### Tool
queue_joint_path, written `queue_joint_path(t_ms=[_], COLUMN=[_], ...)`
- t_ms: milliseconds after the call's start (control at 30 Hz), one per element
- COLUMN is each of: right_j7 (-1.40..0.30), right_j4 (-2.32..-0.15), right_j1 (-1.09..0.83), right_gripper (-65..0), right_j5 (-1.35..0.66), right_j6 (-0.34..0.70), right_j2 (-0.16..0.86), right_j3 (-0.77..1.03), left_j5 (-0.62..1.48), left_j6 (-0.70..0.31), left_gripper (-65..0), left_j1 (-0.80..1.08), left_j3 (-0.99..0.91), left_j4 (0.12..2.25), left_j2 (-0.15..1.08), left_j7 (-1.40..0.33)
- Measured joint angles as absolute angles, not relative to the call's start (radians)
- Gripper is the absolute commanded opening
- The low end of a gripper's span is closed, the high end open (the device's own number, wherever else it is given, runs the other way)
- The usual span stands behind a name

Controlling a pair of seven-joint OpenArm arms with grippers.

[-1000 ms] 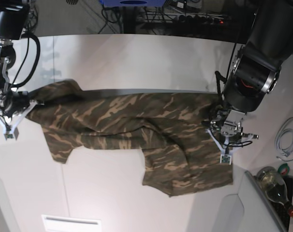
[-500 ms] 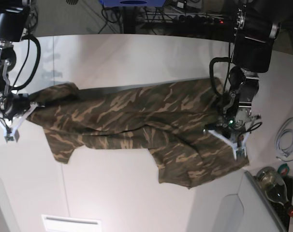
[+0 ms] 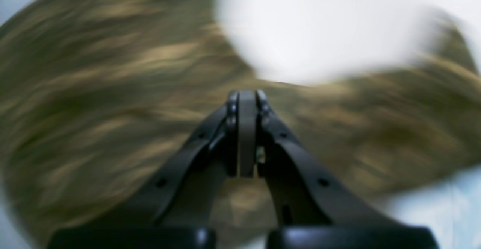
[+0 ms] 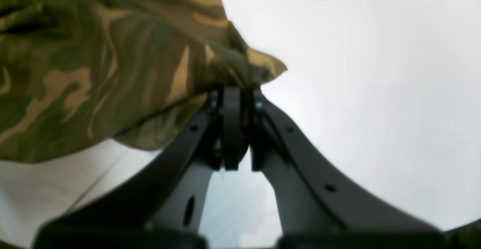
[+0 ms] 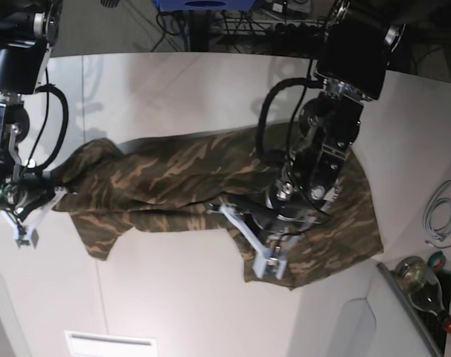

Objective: Layout the t-shirt on the table in an organized manner, then fold the t-shirt properly
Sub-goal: 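Open both grippers and lift them off the shirt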

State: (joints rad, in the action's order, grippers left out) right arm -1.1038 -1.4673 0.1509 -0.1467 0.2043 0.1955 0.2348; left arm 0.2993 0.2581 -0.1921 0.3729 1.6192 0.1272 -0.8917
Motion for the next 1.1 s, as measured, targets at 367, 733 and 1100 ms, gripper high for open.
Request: queue_joint_path(t_ms=[367,733,1100], right_j7=[-0.855,-0.697,-0.695], right_j4=[-1.264,-1.642,-1.608], right_j1=[0.138,-0.156,-0.173], right_gripper=[-17.6,-15.3,-15.3], right_j5=[-0.15,-0.146,-0.142], right_j6=[0.192,0.358,0.359], right_j2=[0.196,0.03,0.027], right_j3=[0.247,0.357,0.362], left_j5=[0.288,0.518,0.653], left_j6=[0.205,0.156,-0.054], left_gripper=[-65.0,-65.0,-17.1], left_j1=[-0.068,0.31,0.463], left_j3=[0.377,-0.079,-0.208], left_j4=[1.688,1.833,1.734], left_j2=[0.191,0.257,0.247], left_j7=[-0.977,-0.835,-0.587])
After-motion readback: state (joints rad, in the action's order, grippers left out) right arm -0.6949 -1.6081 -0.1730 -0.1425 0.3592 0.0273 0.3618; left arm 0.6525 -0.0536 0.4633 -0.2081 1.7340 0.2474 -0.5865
